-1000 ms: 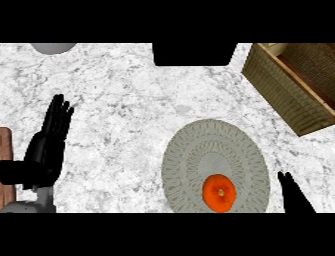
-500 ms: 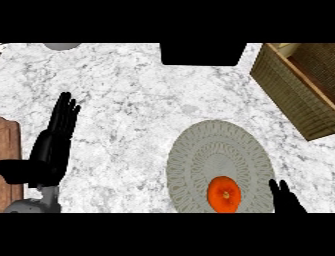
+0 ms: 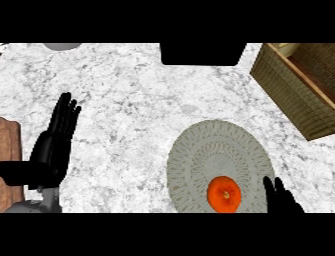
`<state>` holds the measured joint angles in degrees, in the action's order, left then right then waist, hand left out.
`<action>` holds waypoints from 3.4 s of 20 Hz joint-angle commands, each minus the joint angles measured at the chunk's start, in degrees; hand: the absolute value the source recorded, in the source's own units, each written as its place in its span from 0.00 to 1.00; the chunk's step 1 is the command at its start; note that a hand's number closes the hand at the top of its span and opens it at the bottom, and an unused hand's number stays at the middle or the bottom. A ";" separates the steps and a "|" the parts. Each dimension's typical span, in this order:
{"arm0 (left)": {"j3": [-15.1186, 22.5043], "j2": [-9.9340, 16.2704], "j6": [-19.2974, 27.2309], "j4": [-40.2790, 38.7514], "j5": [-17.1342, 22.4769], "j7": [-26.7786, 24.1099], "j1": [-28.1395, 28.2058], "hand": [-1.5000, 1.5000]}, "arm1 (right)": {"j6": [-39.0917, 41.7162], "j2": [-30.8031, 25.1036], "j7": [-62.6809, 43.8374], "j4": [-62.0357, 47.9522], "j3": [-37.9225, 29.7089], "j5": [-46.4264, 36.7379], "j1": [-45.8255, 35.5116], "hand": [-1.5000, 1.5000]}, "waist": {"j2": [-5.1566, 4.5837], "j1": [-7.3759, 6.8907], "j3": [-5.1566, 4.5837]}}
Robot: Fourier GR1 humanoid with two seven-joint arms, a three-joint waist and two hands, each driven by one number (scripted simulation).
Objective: Pick the squash from the placemat and place it in the basket
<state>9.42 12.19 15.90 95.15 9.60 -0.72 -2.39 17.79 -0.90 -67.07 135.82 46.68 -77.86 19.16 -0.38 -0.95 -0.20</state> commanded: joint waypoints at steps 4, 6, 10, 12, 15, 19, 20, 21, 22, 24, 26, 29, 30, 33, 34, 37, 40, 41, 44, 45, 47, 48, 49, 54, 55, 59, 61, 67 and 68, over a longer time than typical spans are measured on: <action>0.52 -0.87 0.97 1.66 -1.14 0.45 2.06 0.50 | 0.00 0.82 -15.41 -4.58 4.11 2.23 -3.85 0.00 | 0.24 0.38 0.09; 1.25 -0.92 1.58 1.60 -2.25 2.89 0.11 0.50 | -1.09 0.80 -14.46 -6.07 2.05 4.02 -6.03 0.00 | 0.18 0.48 0.14; -0.38 0.56 -0.26 3.81 -0.49 4.30 0.54 0.50 | -1.15 0.78 -9.58 -7.94 -2.32 5.27 -5.49 0.00 | 0.27 0.47 0.18; -1.32 0.65 -1.01 2.21 -0.22 2.28 0.56 0.50 | -2.53 0.77 -11.56 -9.07 -1.31 4.64 -8.04 0.00 | 0.20 0.32 0.12; -1.57 -1.04 -1.16 -2.31 -0.41 -1.43 0.38 0.50 | -1.91 0.76 -11.45 -8.90 -2.23 4.10 -8.26 0.00 | 0.10 0.67 0.06; -1.51 -0.67 -1.05 -0.21 -0.56 1.27 -1.41 0.50 | -4.34 0.76 -10.30 -12.72 -2.83 3.22 -8.91 0.00 | 0.18 0.66 0.13; -0.50 -0.92 -1.16 0.74 -1.07 -0.28 2.71 0.50 | -4.82 0.75 -8.97 -12.83 -4.76 3.89 -7.46 0.00 | 0.24 0.35 0.14; -2.33 0.16 -2.70 0.96 0.50 -1.07 2.78 0.50 | -3.64 0.75 -9.38 -11.62 -3.38 3.17 -7.43 0.00 | 0.33 0.46 0.13; -1.00 -1.06 -1.69 1.46 -0.22 0.21 2.04 0.50 | -7.70 0.76 -5.13 -15.64 -7.24 4.91 -6.77 0.00 | 0.24 0.53 0.20; -0.60 -2.15 -0.68 -0.82 -1.48 0.16 -0.85 0.50 | -7.90 0.80 -11.79 -17.93 -2.32 4.25 -10.59 0.00 | 0.20 0.57 0.14; -2.54 -1.03 -1.92 -0.37 0.08 1.02 -1.01 0.50 | -5.72 0.83 -12.13 -17.78 -6.41 7.51 -14.18 0.00 | 0.18 0.43 0.15; -2.95 -0.36 -2.48 0.58 -0.53 0.14 1.12 0.50 | -8.74 0.85 -10.83 -20.91 -6.19 8.34 -13.68 0.00 | 0.28 0.56 0.18; -2.80 -1.14 -1.94 0.18 -0.48 1.42 -0.11 0.50 | -7.13 0.85 -10.63 -19.73 -6.03 7.30 -12.64 0.00 | 0.33 0.82 0.18; -2.77 -1.29 -1.24 0.06 -1.17 3.13 -1.58 0.50 | -11.19 0.86 -10.42 -22.59 -4.47 7.55 -10.20 0.00 | 0.35 1.09 0.20; -1.42 -1.83 -1.76 -0.19 -2.63 -1.08 2.21 0.50 | -10.82 0.86 -9.48 -24.77 -7.94 9.61 -13.21 0.00 | 0.30 0.69 0.19; -3.58 -1.25 -3.83 -0.78 -0.07 -0.78 1.34 0.50 | -13.61 0.87 -7.67 -27.65 -7.57 9.08 -11.37 0.00 | 0.31 0.86 0.19; -1.31 -2.91 -2.73 1.94 -1.96 -1.74 5.29 0.50 | -11.88 0.87 -9.35 -23.14 -4.19 8.09 -7.98 0.00 | 0.46 0.84 0.19; 0.65 -4.26 -1.11 2.85 -3.55 -0.70 6.35 0.50 | -13.61 0.87 -7.43 -26.30 -6.04 8.04 -8.66 0.00 | 0.43 0.76 0.21; -4.26 -1.12 -5.44 -0.81 -0.41 -0.69 1.53 0.50 | -13.47 0.87 -7.12 -28.61 -8.71 11.60 -13.34 0.00 | 0.32 0.86 0.19; -3.42 -1.32 -2.43 4.17 -2.03 4.91 0.68 0.50 | -14.22 0.87 -7.49 -27.18 -6.42 10.69 -11.04 0.00 | 0.42 0.89 0.21; -4.22 -2.37 -4.14 -1.01 -1.04 0.39 1.10 0.50 | -15.28 0.87 -9.19 -29.95 -6.15 11.90 -14.00 0.00 | 0.32 0.88 0.19; -1.83 -3.92 -1.24 0.64 -4.78 -0.28 1.92 0.50 | -13.09 0.87 -5.87 -25.27 -6.73 9.72 -8.49 0.00 | 0.43 1.17 0.20; -3.17 -2.57 -3.50 0.94 -2.50 1.42 1.77 0.50 | -13.65 0.87 -5.71 -29.70 -10.04 12.52 -13.26 0.00 | 0.35 0.86 0.20; -3.37 -4.50 -2.08 -1.79 -3.93 1.04 -1.15 0.50 | -14.47 0.87 -5.47 -30.36 -10.00 12.44 -12.87 0.00 | 0.34 1.18 0.20; -4.21 -4.73 -2.56 -4.14 -3.67 -1.63 -0.96 0.50 | -15.32 0.87 -6.50 -30.42 -9.19 11.29 -12.41 0.00 | 0.33 1.22 0.18; -4.62 -2.82 -4.84 0.99 -2.42 2.03 1.08 0.50 | -20.74 0.88 -1.04 -34.62 -11.96 10.94 -10.33 0.00 | 0.40 0.99 0.21; -2.13 -5.23 -3.33 2.62 -4.44 1.37 3.09 0.50 | -18.01 0.88 -2.58 -31.80 -10.25 11.82 -10.27 0.00 | 0.45 0.94 0.21; -4.90 -3.46 -4.65 3.92 -4.21 4.86 0.66 0.50 | -9.95 0.07 2.90 -34.33 -12.04 13.93 -12.59 1.00 | 0.42 0.97 0.20; -3.77 -5.97 -5.05 -2.01 -4.85 -2.79 2.42 0.50 | -10.94 0.86 2.78 -38.43 -13.25 14.53 -15.68 1.00 | 0.35 0.92 0.18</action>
<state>6.05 7.32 11.98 97.08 4.98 0.71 -0.14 3.40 -0.89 -60.88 100.11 33.47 -63.67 5.91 0.11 -0.03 -0.09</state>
